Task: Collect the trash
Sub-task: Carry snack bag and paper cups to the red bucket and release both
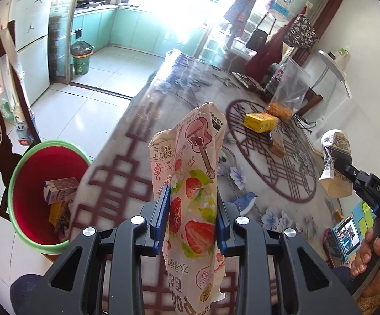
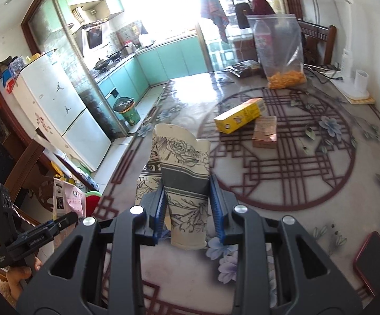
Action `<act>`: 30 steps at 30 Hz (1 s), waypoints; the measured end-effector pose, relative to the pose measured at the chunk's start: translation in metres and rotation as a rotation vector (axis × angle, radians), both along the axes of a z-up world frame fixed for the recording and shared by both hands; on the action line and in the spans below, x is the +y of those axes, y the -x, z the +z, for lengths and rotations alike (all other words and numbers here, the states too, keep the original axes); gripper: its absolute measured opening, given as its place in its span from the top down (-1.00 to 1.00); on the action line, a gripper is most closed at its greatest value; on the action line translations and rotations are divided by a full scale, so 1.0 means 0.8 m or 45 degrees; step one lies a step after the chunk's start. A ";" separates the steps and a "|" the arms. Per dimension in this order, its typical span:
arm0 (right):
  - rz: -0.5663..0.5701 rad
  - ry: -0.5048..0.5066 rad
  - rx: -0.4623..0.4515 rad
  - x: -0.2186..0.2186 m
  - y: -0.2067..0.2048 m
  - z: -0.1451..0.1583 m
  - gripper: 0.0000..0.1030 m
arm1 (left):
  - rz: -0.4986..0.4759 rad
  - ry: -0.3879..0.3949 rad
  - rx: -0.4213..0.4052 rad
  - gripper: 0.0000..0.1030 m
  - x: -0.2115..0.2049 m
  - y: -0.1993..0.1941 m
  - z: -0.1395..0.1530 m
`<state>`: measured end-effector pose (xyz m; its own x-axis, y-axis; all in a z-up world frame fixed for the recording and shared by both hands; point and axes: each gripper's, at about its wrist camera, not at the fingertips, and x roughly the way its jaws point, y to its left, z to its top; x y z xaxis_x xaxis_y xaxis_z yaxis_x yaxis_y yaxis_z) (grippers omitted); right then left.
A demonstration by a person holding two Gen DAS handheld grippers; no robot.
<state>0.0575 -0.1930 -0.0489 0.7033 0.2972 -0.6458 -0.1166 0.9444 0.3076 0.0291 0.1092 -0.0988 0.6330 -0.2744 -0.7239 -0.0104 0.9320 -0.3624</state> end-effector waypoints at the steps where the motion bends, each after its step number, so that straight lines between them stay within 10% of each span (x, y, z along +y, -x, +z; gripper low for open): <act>1: 0.008 0.003 -0.002 0.004 0.000 0.001 0.41 | 0.011 0.000 -0.001 0.46 0.004 0.000 0.000; 12: 0.146 0.040 0.010 0.067 -0.008 0.003 0.41 | 0.147 -0.011 -0.022 0.46 0.068 0.006 0.007; 30: 0.711 0.000 0.291 0.326 -0.059 -0.084 0.41 | 0.466 -0.162 0.092 0.45 0.249 -0.004 -0.020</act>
<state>0.1050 0.0680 -0.1162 0.2843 0.5812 -0.7625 -0.5256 0.7596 0.3831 0.0326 0.3087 -0.1146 0.6188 0.0548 -0.7836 -0.3718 0.8992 -0.2307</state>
